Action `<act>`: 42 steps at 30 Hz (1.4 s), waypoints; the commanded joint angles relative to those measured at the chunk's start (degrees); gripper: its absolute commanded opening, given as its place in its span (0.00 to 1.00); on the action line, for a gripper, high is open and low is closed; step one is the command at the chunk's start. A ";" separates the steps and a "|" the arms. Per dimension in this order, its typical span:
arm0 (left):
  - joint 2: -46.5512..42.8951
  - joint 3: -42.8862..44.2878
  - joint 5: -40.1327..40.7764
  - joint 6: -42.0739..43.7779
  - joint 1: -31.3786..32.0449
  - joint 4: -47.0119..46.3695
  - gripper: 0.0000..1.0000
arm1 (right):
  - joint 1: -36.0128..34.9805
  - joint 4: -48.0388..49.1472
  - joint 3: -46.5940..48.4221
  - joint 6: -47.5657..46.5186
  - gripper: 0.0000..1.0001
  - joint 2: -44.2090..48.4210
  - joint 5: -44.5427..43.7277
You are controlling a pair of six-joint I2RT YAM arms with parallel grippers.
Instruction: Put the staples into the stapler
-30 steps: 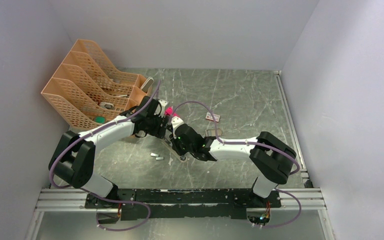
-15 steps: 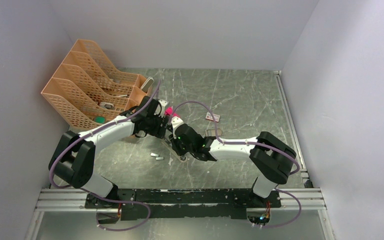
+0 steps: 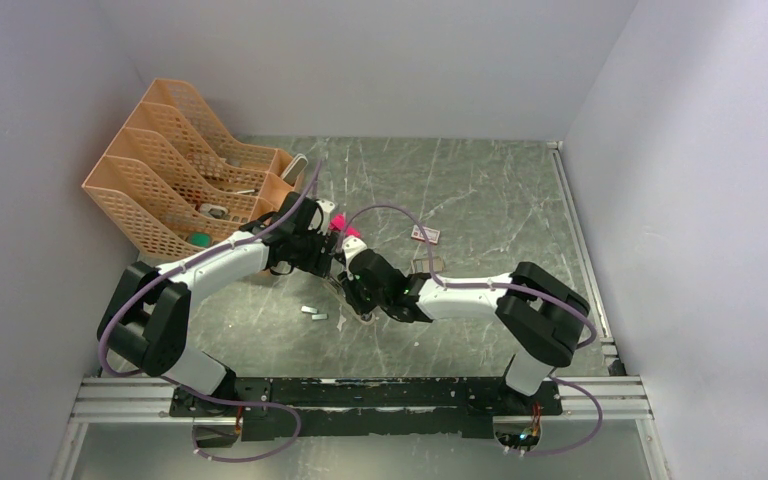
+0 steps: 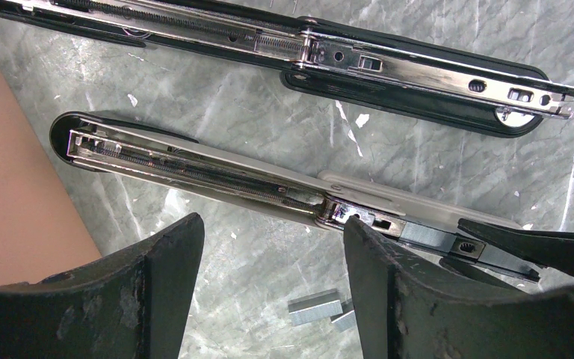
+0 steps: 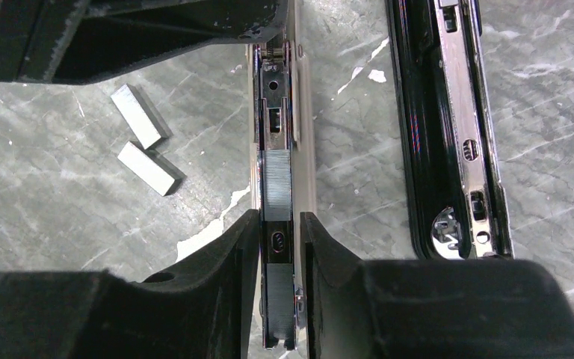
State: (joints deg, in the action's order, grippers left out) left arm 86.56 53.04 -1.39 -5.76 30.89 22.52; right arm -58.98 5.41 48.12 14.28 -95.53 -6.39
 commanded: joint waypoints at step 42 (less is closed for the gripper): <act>-1.60 -0.38 1.19 0.38 0.51 -0.74 0.73 | 1.60 10.10 0.57 1.97 0.42 -2.89 -5.04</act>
State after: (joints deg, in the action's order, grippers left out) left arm 86.56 53.04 -1.21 -5.78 30.92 22.52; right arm -57.69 13.89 47.29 15.64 -97.30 -11.92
